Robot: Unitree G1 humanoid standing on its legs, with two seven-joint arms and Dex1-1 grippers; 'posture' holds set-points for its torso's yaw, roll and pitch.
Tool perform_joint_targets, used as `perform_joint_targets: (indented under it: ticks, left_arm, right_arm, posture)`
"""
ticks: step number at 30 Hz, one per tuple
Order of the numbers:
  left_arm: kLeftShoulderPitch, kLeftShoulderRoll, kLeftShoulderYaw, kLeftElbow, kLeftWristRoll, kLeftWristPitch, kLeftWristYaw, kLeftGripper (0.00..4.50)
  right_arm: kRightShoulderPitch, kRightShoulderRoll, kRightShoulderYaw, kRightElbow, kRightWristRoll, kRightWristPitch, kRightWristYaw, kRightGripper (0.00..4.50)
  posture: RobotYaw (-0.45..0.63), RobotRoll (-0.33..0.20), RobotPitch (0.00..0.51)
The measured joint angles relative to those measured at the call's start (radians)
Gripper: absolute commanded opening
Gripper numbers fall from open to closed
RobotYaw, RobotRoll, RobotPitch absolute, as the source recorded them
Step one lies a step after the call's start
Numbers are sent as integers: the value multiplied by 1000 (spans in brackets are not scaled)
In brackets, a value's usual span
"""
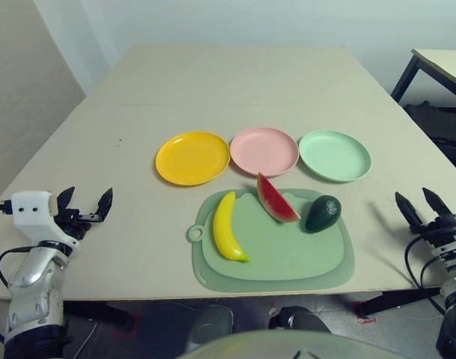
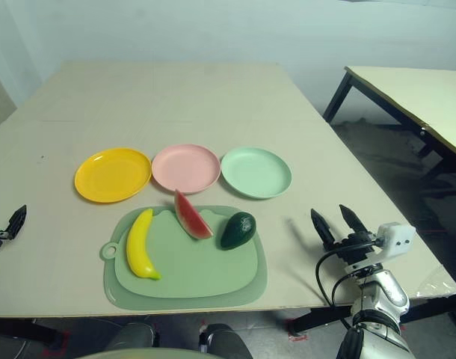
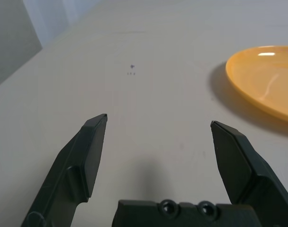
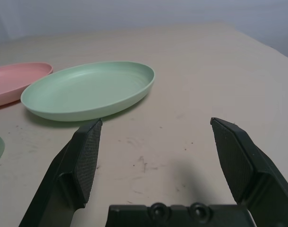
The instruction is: Place the fruits into color-matched plates.
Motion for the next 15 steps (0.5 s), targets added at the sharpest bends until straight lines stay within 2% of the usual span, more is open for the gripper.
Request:
perform_joint_targets:
  ticks: [9,15]
  left_arm:
    - [-18,19,0,-14,0,9,-5,4474]
    - [20,-26,4,-53,-5,10,12,4474]
  right_arm:
    - [1,17,2,0,-1,-5,-10,4500]
    - [-3,1,2,0,-2,-4,-10,4500]
  posture:
    - [198,0,0]
    - [210,0,0]
